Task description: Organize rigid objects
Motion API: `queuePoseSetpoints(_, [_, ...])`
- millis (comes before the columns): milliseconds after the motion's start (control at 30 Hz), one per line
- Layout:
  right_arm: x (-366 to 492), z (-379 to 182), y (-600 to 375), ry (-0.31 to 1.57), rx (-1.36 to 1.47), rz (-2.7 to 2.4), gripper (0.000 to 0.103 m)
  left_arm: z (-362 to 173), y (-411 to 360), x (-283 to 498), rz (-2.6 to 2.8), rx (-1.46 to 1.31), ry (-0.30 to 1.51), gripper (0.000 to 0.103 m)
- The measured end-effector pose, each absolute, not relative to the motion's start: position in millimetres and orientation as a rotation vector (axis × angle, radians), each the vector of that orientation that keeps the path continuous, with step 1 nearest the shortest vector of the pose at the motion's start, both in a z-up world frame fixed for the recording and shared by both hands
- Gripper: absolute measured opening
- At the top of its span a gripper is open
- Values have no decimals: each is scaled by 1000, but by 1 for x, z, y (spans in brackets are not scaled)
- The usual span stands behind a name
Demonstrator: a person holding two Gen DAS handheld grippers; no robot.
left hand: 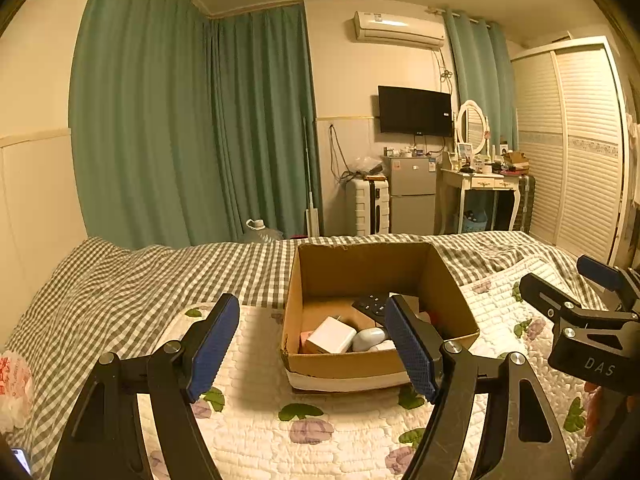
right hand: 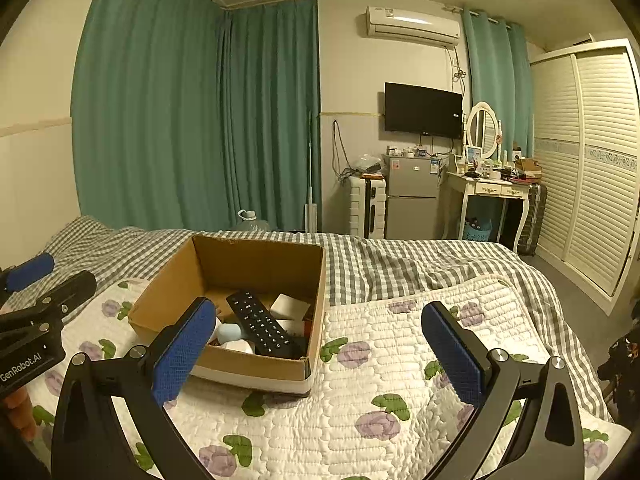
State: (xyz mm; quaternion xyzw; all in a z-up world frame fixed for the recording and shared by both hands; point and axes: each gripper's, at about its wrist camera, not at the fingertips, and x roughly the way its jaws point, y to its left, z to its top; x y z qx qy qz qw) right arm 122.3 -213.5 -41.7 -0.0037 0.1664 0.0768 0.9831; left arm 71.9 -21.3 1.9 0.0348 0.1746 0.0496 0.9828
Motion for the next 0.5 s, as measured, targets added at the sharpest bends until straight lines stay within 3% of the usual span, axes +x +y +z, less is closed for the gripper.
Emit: queuePoseSetpoints(500, [125, -46, -213, 354, -5, 143, 103, 0, -21, 75, 95, 67, 374, 78])
